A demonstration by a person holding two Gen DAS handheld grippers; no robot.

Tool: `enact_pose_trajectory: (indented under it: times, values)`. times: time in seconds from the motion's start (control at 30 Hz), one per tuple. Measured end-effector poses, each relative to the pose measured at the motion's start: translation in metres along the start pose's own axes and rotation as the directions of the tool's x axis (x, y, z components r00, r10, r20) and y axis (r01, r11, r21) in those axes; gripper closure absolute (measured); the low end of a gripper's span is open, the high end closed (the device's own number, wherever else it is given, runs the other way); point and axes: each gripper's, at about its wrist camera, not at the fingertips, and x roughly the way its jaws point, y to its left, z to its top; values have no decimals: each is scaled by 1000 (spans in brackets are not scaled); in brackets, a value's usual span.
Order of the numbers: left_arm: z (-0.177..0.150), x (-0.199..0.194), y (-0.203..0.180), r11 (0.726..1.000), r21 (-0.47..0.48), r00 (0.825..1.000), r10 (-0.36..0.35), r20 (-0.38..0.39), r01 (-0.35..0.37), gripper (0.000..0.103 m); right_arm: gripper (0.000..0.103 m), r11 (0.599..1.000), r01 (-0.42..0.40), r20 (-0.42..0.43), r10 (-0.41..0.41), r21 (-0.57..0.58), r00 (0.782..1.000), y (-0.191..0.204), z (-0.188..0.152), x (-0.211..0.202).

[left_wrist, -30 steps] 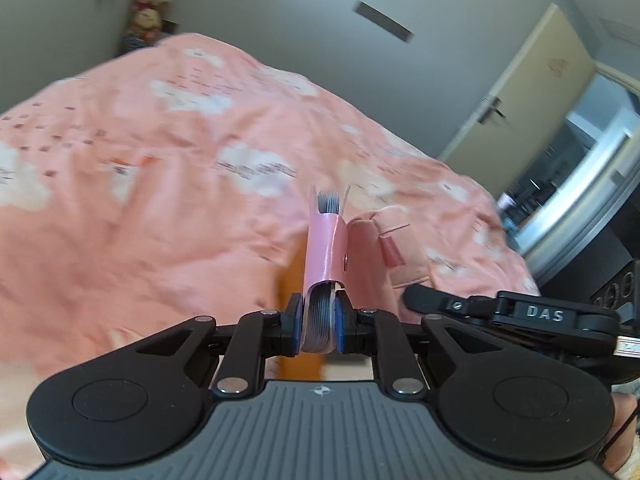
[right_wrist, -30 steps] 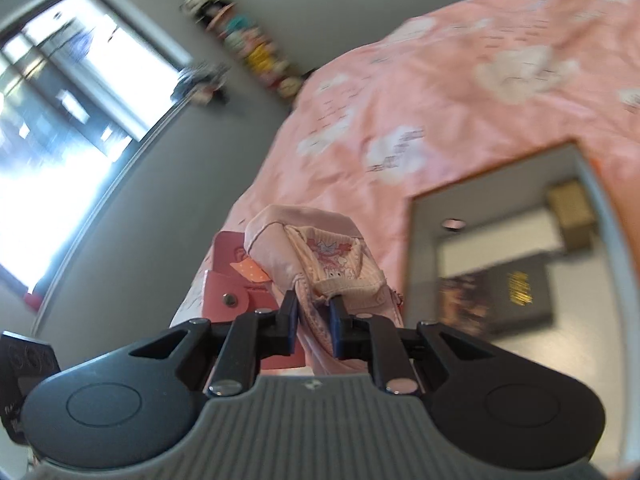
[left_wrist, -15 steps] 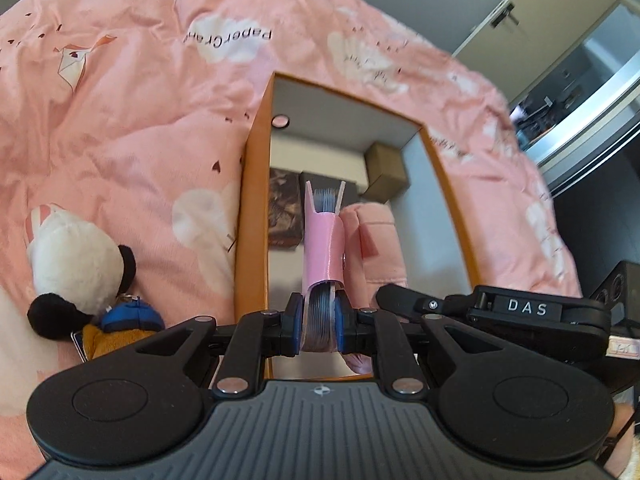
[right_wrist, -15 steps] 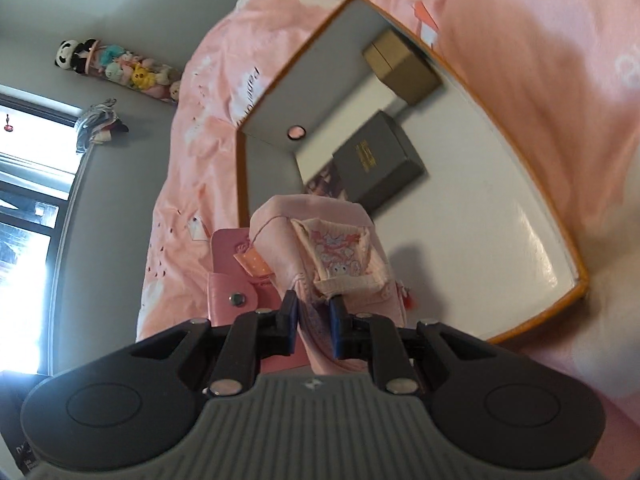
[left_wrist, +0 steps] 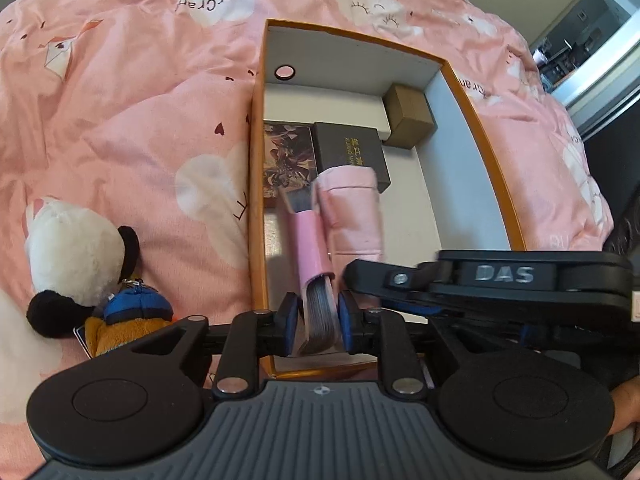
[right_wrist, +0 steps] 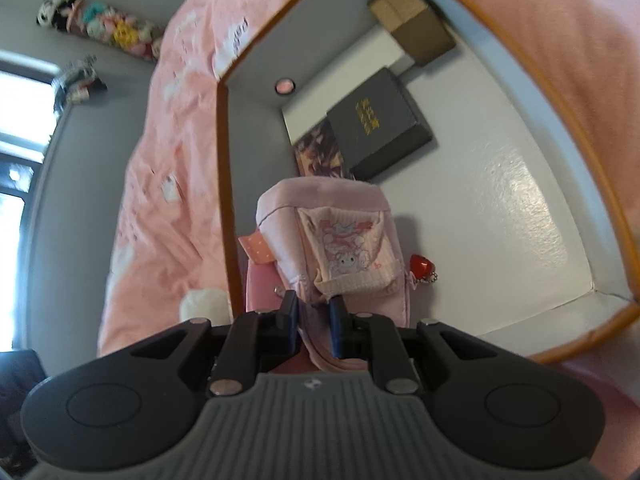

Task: Organize objects
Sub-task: 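Lower the pink case and pink pouch into the orange box with both tools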

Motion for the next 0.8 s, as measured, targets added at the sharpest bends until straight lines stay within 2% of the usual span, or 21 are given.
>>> enact_pose_trajectory:
  times: [0.2, 0.37, 0.47, 0.57, 0.67, 0.8]
  values:
    - [0, 2, 1, 1000, 24, 1000, -2, -2, 2, 72, 86, 999, 37, -40, -38, -21, 998, 1, 4, 14]
    - [-2, -5, 1, 997, 78, 999, -29, 32, 27, 58, 86, 998, 58, -51, -59, -29, 997, -1, 6, 22]
    - [-4, -14, 1, 993, 109, 996, -53, 77, 45, 57, 86, 999, 50, -55, -51, -14, 997, -3, 7, 23]
    - [-6, -29, 10, 992, 100, 984, -88, 156, 73, 55, 85, 999, 35, -60, -34, 11, 998, -6, 8, 21]
    - [-6, -38, 19, 995, 86, 974, -74, 216, 56, 51, 84, 999, 40, -84, -38, 16, 996, -5, 9, 23]
    - [-4, -35, 37, 998, 21, 974, -59, 217, 56, 51, 78, 993, 103, -97, -107, -49, 989, 4, 8, 30]
